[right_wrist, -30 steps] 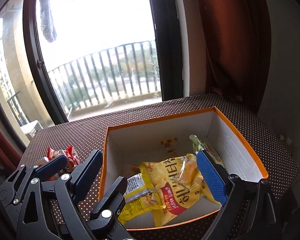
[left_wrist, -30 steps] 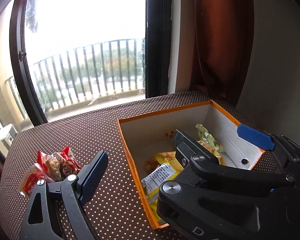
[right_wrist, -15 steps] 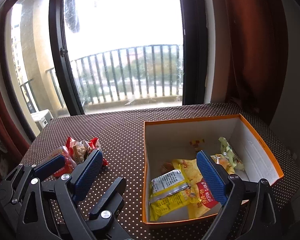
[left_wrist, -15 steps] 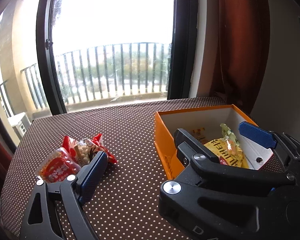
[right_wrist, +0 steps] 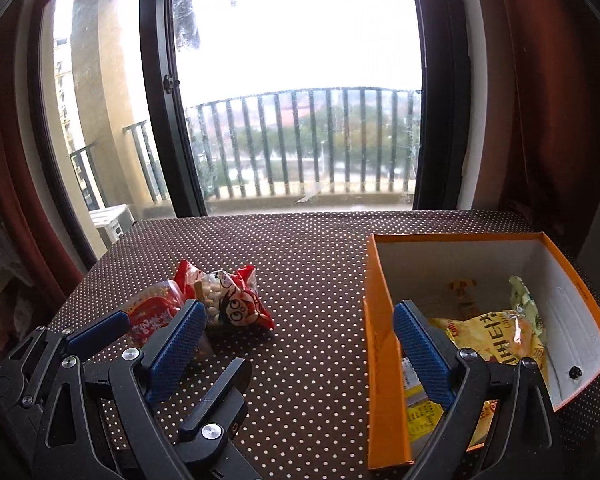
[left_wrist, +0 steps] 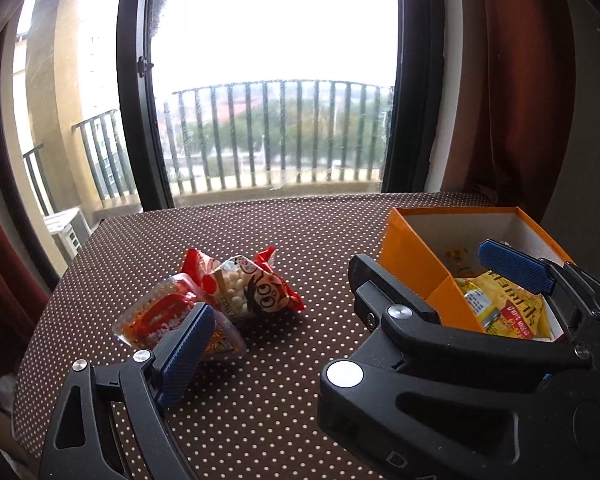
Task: Organize snacks
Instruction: 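Withdraw both tools from the box toward the remaining snacks, then grasp the red-and-white candy bag with the right tool while the left tool reaches the red noodle tub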
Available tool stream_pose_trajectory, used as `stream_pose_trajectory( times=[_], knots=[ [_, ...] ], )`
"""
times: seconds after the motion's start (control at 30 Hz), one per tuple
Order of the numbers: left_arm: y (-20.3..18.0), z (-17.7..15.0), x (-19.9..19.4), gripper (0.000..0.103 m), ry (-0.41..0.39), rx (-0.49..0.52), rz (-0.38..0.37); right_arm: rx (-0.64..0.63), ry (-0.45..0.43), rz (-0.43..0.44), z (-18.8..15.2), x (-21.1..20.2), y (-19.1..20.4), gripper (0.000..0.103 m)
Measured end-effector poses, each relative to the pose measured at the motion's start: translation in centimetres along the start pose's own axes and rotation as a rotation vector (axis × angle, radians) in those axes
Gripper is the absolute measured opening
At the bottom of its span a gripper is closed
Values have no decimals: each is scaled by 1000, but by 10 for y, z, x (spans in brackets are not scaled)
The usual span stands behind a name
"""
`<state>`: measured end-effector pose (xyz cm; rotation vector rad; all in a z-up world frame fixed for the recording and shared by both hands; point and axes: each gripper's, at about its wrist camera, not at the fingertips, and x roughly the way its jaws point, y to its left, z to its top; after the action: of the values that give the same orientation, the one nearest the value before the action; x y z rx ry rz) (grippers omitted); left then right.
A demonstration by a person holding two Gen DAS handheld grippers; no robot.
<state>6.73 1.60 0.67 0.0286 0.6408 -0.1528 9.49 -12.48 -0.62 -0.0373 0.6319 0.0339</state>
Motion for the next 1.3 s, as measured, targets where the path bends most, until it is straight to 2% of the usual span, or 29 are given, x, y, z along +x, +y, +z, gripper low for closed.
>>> stream_pose_trajectory(
  times=[0.33,0.5,0.8,1.3],
  knots=[
    [36,-7,20,94,28,-38,61,-20,15,48,-6,31,30,96],
    [54,-11,38,94,68,-81,99,-34,10,59,-9,50,45,96],
    [82,-14,67,96,105,-157,171,-66,58,75,-11,90,68,96],
    [100,-23,118,98,224,-251,188,-43,145,66,-16,143,73,96]
  ],
)
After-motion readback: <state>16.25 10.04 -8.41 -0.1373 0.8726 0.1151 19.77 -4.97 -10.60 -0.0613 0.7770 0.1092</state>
